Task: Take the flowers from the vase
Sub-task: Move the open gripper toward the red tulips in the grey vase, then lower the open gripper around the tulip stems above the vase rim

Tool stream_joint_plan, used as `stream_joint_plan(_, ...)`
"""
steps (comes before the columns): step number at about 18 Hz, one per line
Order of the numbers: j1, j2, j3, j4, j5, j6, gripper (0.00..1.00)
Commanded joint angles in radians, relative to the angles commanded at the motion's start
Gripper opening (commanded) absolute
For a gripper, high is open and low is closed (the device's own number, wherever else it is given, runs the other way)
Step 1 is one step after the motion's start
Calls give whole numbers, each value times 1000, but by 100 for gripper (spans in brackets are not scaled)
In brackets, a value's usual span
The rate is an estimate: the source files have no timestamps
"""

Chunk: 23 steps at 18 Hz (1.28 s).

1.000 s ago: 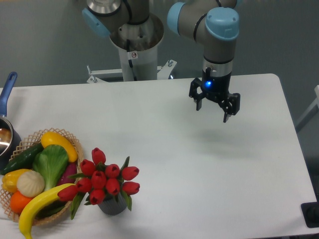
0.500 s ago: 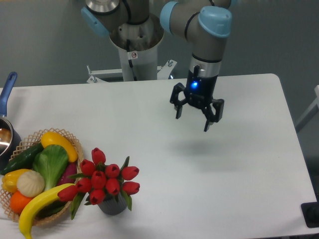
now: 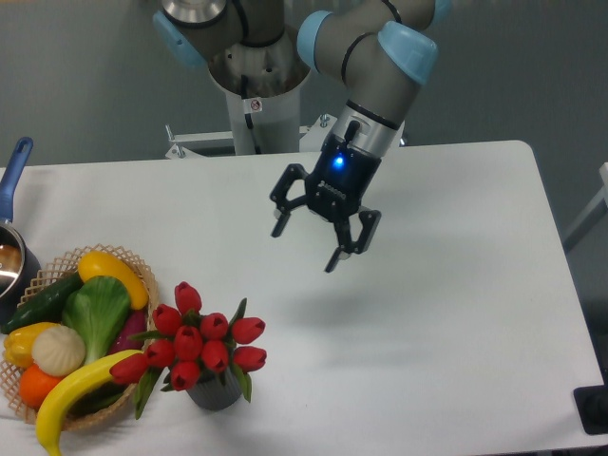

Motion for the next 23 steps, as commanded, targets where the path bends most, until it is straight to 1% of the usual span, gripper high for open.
stream_joint_plan(2,-34,-28,21,0,-2,0,100)
stream_joint_plan(5,-75,-98,83,0,-9,0,100)
stream_joint_plan(7,-101,-150,139,0,-61,-2,100)
stream_joint_plan(8,-106,-164,146,0,-77,0,100)
stream_joint_plan(10,-115,-184,155,0,-91,0,100)
stream_joint_plan(13,-127,-216,183,2,-92,2,100)
stream_joint_plan(15,-138,-236,207,0,-112,0,100)
stream_joint_plan(17,-144,-255,218,0,-126,0,100)
stream_joint_plan(23,-155,-296,259,0,-129,0,100)
